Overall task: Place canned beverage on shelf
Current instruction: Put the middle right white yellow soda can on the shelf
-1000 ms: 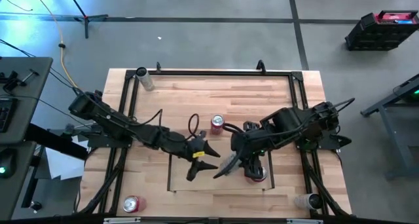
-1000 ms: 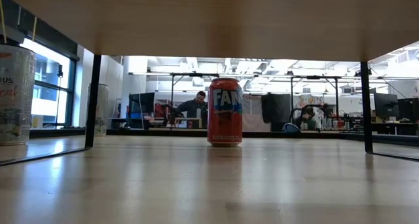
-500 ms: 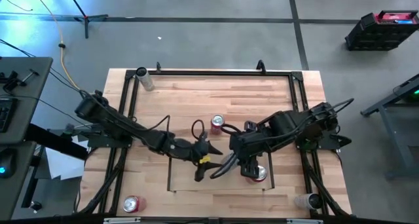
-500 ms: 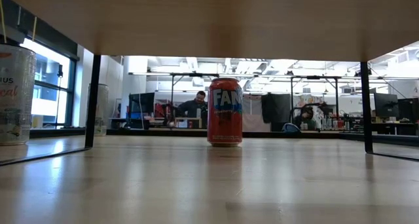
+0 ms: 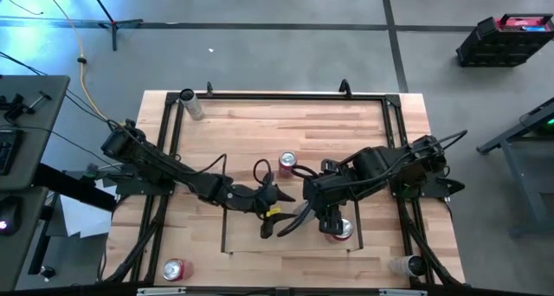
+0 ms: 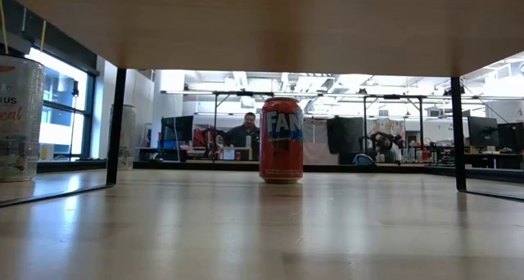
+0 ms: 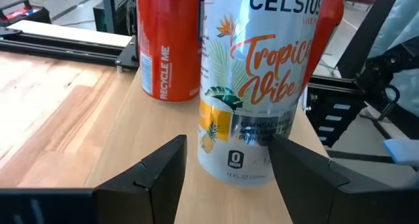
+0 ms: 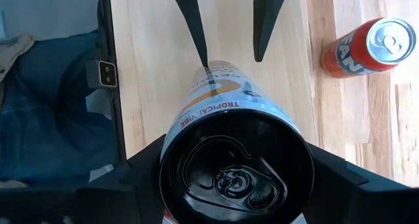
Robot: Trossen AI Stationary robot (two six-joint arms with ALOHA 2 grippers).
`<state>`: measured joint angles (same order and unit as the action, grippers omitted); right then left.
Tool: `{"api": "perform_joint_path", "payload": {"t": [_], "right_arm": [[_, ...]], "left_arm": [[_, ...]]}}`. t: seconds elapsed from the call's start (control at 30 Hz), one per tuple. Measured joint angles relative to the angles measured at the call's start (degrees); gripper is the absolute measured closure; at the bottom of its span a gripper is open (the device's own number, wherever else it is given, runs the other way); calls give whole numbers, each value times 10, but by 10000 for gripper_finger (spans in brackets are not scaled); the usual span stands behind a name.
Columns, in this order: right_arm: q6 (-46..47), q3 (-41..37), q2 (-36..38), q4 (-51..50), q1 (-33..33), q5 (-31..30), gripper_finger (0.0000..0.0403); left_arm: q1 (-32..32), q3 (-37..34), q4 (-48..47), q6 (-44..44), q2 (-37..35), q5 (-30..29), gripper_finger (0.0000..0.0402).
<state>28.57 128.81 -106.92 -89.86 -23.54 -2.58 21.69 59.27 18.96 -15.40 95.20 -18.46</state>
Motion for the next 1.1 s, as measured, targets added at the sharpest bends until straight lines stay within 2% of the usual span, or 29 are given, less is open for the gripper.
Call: {"api": "perform_joint_path", "payload": {"t": [0.67, 1.1], "right_arm": [[-66, -1, 0, 1, 10, 9, 155], [-95, -3, -8, 20, 14, -7, 155]], "left_arm": [[-2, 0, 15, -5, 13, 14, 193], [6, -1, -50, -9, -4, 14, 193]]}}
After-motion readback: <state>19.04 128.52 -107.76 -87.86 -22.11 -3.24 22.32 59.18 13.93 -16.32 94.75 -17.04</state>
